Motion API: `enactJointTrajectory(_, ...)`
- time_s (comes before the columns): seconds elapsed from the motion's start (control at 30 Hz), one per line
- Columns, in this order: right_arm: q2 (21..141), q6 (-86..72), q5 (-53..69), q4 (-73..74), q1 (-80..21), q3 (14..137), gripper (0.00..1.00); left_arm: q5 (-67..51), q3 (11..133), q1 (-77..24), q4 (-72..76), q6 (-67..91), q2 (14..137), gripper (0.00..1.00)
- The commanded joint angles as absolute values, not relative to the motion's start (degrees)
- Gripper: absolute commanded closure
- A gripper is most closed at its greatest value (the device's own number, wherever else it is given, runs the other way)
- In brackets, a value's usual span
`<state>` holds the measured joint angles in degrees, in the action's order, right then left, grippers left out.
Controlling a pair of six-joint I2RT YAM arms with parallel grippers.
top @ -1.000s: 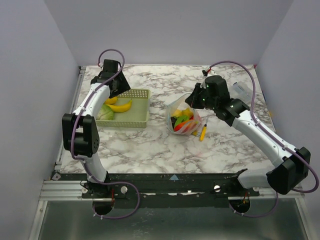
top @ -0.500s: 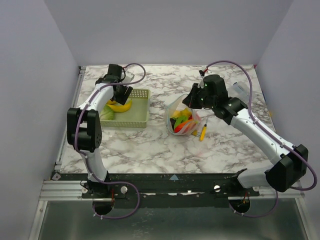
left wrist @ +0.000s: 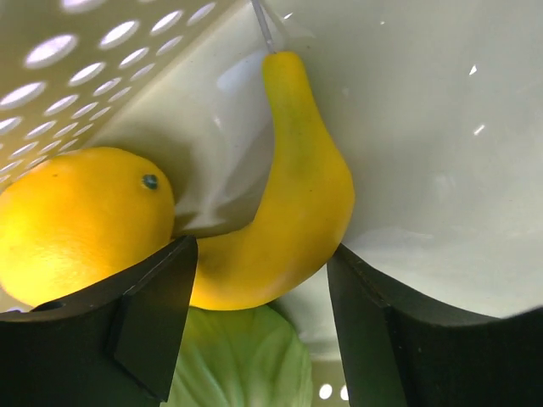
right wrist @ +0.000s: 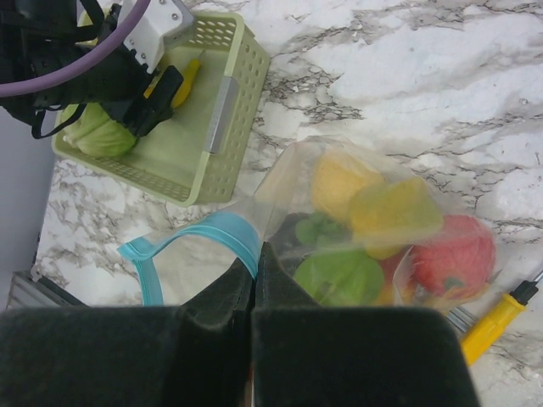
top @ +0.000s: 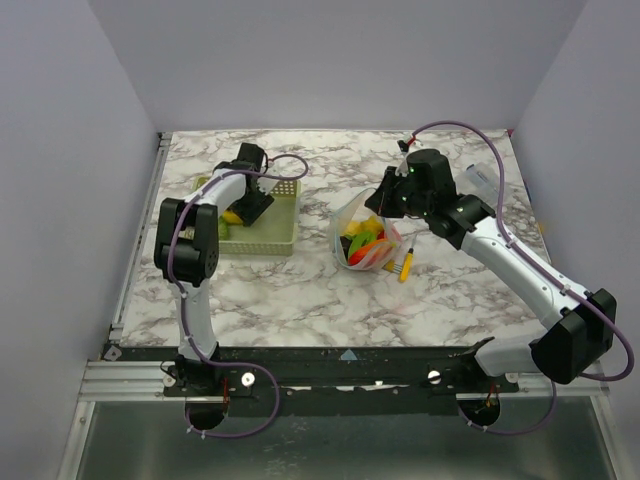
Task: Place the food in the zip-top bag and seal the zipper
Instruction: Pick up the fake fruit from the bin.
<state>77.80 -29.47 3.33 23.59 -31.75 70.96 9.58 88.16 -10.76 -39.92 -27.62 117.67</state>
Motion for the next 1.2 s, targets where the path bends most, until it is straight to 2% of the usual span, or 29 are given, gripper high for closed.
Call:
enactJointTrajectory(0.0,78.08,-28.87,4.31,22.98,-31.45,71.96,1.00,15.82,90.75,-11.07,-38.88,-29.31,119.59,0.39)
enactJointTrajectory(0.3,78.47,-29.58,4.75,22.02,-31.44,71.63,1.00,18.17,90.60,-14.92,-40.48,-29.08,116.89,0.68)
enactJointTrajectory(0.7,79.14,-30.73,3.93,21.41,-31.46,71.72,1.00,21.83,93.09,-17.29,-42.88,-19.37,102.00,0.80)
enactJointTrajectory(0.77,79.43,-31.79,4.67,20.72,-31.43,71.72,1.00,17.79,95.20,-17.53,-45.27,-15.55,98.44,0.80)
enactJointTrajectory(0.93,79.87,-33.20,5.92,20.07,-31.45,72.26,1.00,-2.00,94.20,-17.84,-46.54,-6.63,86.89,0.83)
enactJointTrajectory(1.0,79.75,-33.90,5.58,19.46,-31.46,72.07,1.00,-9.53,92.03,-17.80,-44.85,-0.81,81.88,0.88)
enactJointTrajectory(1.07,79.96,-34.69,5.50,19.08,-31.45,71.98,1.00,-19.62,88.73,-17.69,-40.97,7.46,77.79,1.00)
enactJointTrajectory(1.17,80.79,-36.28,5.06,18.90,-31.45,72.29,1.00,-31.64,82.68,-17.49,-31.03,23.12,72.42,1.00)
